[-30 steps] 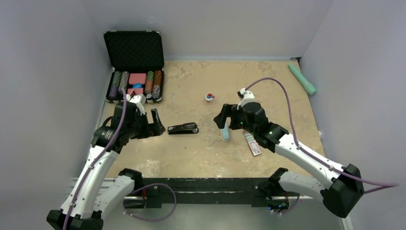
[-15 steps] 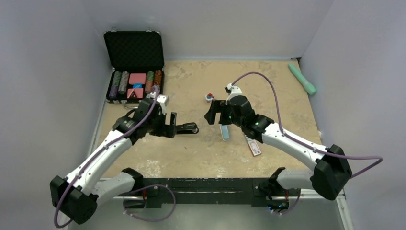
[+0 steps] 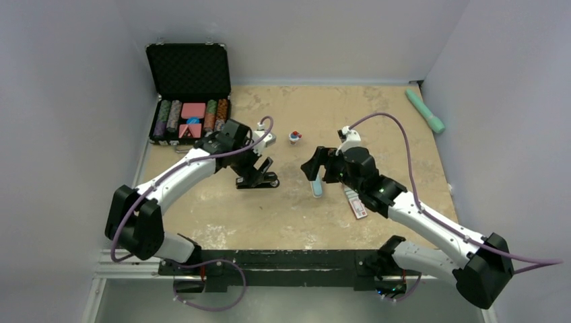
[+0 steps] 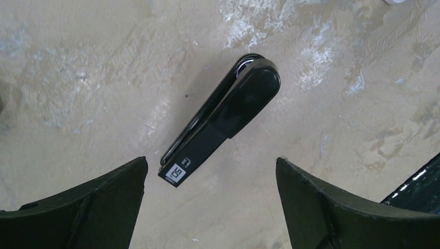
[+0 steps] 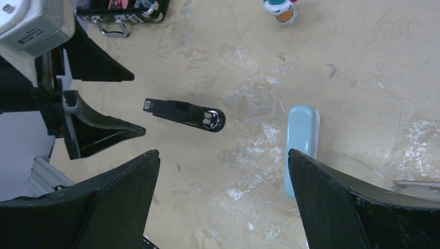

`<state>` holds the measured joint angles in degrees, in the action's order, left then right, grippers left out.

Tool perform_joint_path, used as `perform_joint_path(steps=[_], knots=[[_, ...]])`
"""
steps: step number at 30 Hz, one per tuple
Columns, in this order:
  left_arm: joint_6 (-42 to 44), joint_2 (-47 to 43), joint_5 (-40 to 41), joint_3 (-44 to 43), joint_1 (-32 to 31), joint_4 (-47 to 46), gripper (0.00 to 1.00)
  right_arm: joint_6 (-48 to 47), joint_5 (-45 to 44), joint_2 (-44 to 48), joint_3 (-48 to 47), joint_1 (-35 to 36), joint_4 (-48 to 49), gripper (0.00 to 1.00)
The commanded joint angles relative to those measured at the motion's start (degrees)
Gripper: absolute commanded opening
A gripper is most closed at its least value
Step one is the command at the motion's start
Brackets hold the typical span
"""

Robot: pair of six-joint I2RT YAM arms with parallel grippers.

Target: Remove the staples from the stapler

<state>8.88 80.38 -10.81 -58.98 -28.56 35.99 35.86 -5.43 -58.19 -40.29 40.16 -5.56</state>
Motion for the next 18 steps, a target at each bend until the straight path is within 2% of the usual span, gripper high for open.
perform_joint_path(steps=[1, 10, 13, 18], knots=[[9.12, 3.88, -4.80, -4.72, -0.79, -1.94, 0.96, 0.86, 0.17, 2.19, 0.72, -0.01, 1.36, 0.99], [12.12, 13.34, -10.95, -7.18, -1.41, -3.84, 0.89, 1.21, 2.33, 4.08, 2.95, -0.16, 1.61, 0.99], [12.32, 15.75, -12.36, -9.15, -1.49, -1.62, 0.81, 1.23, 2.45, 4.59, 3.28, -0.17, 1.48, 0.99], [12.47, 15.87, -11.86, -9.14, -2.22, -1.48, 0.73, 1.11, 2.70, 4.72, 3.62, -0.17, 1.56, 0.99]])
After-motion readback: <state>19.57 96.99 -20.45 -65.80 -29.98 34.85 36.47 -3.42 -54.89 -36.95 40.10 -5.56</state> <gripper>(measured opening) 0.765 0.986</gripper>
